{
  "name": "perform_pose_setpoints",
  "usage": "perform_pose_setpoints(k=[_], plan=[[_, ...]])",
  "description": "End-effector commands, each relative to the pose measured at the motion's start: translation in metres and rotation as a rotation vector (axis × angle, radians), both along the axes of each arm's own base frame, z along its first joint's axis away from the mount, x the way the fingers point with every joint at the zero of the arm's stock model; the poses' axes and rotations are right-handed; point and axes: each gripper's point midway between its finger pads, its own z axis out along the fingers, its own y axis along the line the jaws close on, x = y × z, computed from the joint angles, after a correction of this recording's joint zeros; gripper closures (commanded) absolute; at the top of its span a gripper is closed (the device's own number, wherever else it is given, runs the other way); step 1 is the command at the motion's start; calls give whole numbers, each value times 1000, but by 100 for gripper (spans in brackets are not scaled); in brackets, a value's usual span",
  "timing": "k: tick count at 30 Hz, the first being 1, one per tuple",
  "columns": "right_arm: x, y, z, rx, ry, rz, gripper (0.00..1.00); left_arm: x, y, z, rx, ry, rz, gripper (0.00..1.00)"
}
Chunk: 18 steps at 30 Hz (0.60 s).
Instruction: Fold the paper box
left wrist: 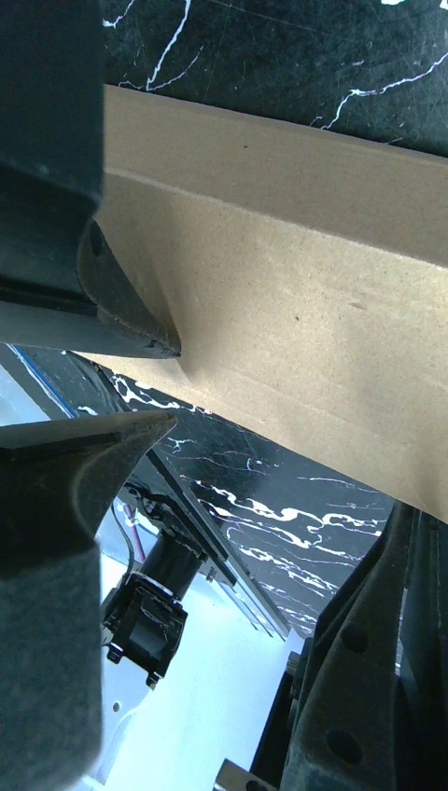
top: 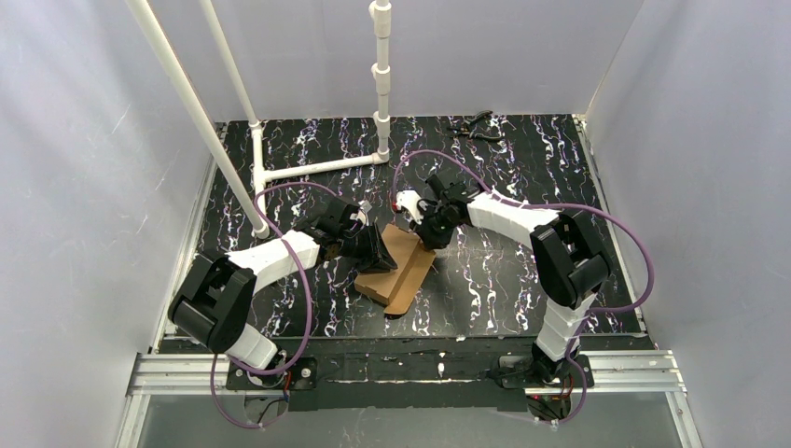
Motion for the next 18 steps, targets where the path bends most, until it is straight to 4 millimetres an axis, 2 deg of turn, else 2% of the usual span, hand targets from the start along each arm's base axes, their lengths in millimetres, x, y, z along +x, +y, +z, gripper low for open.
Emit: perform_pose_setpoints(k=[1,3,12,15,16,17,18], plan=[[-9,6,15,76,15,25,81,-4,15,-17,104,18,14,72],[-11,4,18,84,13,26,78,-3,16,-16,106,10,24,72],[-19,-14,33,148,-15,22,35,-1,16,-13,115,-2,14,72],[-16,-21,39,191,-13,-5,25,-2,17,-13,119,-3,8,71],[-15,-23,41,216,-7,-18,24,-3,18,-12,120,-6,7,58],[-13,-25,43,242,-3,-34,22,-2,18,-12,119,-8,7,69],[-12,-28,44,267,8,-47,22,-2,18,-11,118,-11,6,71]])
